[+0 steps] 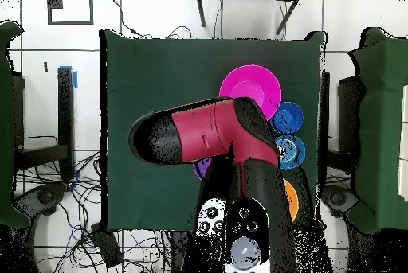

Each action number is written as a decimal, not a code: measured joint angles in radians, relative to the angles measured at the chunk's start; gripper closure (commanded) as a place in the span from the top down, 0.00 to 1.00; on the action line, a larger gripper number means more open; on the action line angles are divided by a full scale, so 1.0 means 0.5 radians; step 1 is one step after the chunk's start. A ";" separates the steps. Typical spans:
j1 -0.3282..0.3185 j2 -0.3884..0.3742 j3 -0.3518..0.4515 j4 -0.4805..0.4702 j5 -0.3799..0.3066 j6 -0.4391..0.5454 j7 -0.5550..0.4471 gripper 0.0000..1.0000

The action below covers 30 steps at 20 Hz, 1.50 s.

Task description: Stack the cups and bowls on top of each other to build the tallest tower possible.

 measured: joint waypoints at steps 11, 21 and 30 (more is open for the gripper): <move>-0.001 -0.003 0.049 -0.001 0.008 0.004 0.000 1.00; 0.053 0.064 0.084 -0.058 0.081 0.068 0.000 1.00; 0.183 0.136 0.084 -0.259 0.161 0.345 0.000 1.00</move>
